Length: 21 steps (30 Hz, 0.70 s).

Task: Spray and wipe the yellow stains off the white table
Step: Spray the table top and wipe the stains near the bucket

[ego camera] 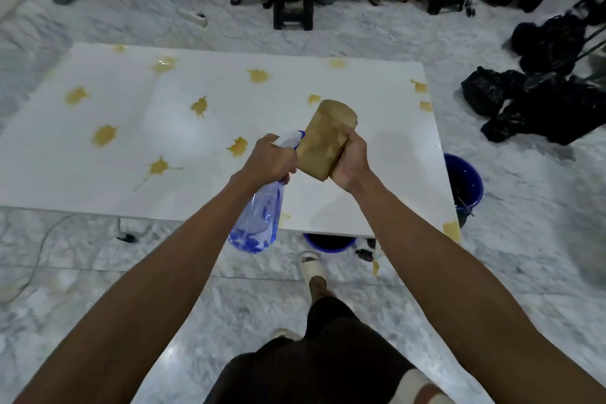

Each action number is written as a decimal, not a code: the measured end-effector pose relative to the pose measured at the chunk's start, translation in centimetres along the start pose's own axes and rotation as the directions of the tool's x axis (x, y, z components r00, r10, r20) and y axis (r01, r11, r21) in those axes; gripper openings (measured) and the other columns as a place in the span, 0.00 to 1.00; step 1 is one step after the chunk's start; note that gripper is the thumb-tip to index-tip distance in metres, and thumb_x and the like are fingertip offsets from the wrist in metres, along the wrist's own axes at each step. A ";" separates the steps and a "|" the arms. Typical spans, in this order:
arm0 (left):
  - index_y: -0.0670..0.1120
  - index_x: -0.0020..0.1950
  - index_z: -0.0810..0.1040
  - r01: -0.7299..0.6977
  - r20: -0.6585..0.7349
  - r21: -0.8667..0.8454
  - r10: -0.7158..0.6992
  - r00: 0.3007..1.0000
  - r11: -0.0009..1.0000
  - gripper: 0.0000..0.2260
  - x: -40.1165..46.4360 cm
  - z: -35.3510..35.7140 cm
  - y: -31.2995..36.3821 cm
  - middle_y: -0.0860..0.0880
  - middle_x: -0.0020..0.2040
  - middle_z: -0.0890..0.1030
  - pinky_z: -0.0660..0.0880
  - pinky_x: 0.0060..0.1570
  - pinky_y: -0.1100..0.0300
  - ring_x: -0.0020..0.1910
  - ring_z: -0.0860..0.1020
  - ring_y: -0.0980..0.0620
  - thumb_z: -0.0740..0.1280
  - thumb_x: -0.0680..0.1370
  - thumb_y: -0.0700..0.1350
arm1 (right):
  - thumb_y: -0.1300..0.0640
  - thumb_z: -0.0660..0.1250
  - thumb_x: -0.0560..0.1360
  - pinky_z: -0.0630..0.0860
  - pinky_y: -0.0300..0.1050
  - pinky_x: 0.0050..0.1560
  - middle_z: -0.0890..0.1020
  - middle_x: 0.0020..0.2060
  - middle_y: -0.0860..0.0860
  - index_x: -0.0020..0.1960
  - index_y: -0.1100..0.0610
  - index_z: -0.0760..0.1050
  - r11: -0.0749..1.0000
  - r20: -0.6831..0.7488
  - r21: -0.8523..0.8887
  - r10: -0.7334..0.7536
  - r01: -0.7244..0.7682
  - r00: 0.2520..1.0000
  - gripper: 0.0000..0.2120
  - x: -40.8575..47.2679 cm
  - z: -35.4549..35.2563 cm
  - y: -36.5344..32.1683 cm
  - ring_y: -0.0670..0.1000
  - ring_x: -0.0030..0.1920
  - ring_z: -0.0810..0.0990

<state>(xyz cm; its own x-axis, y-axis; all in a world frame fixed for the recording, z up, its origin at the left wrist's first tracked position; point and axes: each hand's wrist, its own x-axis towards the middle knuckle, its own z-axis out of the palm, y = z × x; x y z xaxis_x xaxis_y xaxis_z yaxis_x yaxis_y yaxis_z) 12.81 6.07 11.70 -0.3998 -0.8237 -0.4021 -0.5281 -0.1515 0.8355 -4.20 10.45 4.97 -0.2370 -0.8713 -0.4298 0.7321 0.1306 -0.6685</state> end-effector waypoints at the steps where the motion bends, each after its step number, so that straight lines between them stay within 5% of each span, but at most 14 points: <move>1: 0.37 0.39 0.75 0.019 0.003 0.015 -0.019 1.000 1.000 0.07 0.4 -0.3 0.2 0.43 0.27 0.77 0.71 0.26 0.60 0.20 0.72 0.48 0.64 0.75 0.39 | 0.46 0.55 0.80 0.76 0.55 0.63 0.79 0.63 0.58 0.73 0.61 0.71 1.000 -0.002 -0.009 0.008 -0.008 1.000 0.27 0.5 0.5 -0.3 0.59 0.62 0.79; 7: 0.39 0.45 0.73 0.045 0.006 0.002 -0.045 0.999 0.999 0.07 5.1 -2.2 1.9 0.40 0.37 0.77 0.71 0.25 0.61 0.21 0.73 0.48 0.63 0.68 0.38 | 0.44 0.53 0.82 0.78 0.52 0.59 0.81 0.60 0.57 0.68 0.59 0.74 0.999 -0.022 -0.044 0.032 -0.033 0.999 0.25 5.2 3.0 -2.2 0.57 0.58 0.81; 9: 0.40 0.39 0.73 0.092 -0.008 0.014 -0.092 0.996 0.996 0.02 7.3 -2.4 2.6 0.42 0.32 0.76 0.71 0.25 0.63 0.19 0.72 0.49 0.63 0.71 0.38 | 0.44 0.54 0.82 0.78 0.52 0.58 0.81 0.61 0.57 0.68 0.59 0.75 0.995 -0.036 -0.073 0.063 -0.066 0.997 0.25 7.3 3.3 -2.7 0.57 0.57 0.82; 12: 0.39 0.32 0.71 0.162 -0.029 0.051 -0.161 0.987 0.985 0.14 11.0 -2.3 3.4 0.44 0.22 0.73 0.73 0.28 0.62 0.21 0.73 0.47 0.63 0.76 0.43 | 0.42 0.57 0.82 0.78 0.52 0.59 0.83 0.59 0.55 0.70 0.58 0.74 0.981 -0.086 -0.147 0.112 -0.124 0.990 0.25 10.6 3.3 -3.1 0.55 0.57 0.82; 15: 0.40 0.39 0.74 0.178 -0.039 0.013 -0.178 0.983 0.984 0.09 15.3 -2.2 3.6 0.41 0.31 0.78 0.75 0.34 0.57 0.28 0.77 0.42 0.64 0.73 0.46 | 0.41 0.59 0.82 0.80 0.50 0.56 0.84 0.56 0.53 0.66 0.57 0.75 0.944 -0.118 -0.230 0.213 -0.236 0.970 0.23 13.7 2.3 -3.1 0.53 0.56 0.83; 19: 0.37 0.43 0.78 0.202 -0.047 -0.007 -0.203 0.978 0.979 0.14 20.3 -2.3 4.0 0.41 0.37 0.80 0.78 0.37 0.54 0.25 0.80 0.43 0.65 0.75 0.49 | 0.44 0.58 0.83 0.80 0.50 0.55 0.83 0.57 0.54 0.62 0.57 0.77 0.760 -0.159 -0.547 0.319 -0.352 0.934 0.19 18.3 -0.1 -4.3 0.54 0.55 0.83; 21: 0.31 0.49 0.79 0.223 -0.072 -0.018 -0.224 0.972 0.975 0.17 22.6 -2.9 4.4 0.41 0.38 0.82 0.78 0.37 0.54 0.23 0.79 0.45 0.65 0.77 0.47 | 0.47 0.55 0.84 0.76 0.49 0.57 0.81 0.60 0.55 0.65 0.59 0.75 0.516 -0.159 -0.821 0.207 -0.246 0.965 0.20 21.9 -0.7 -6.1 0.57 0.58 0.80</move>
<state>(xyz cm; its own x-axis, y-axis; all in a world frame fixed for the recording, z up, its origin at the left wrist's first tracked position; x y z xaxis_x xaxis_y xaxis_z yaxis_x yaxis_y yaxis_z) 3.62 -14.76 7.32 -0.2166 -0.8057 -0.5513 -0.5906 -0.3416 0.7311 -14.36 -9.13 -0.79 -0.1785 -0.7388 -0.6499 -0.0881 0.6698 -0.7373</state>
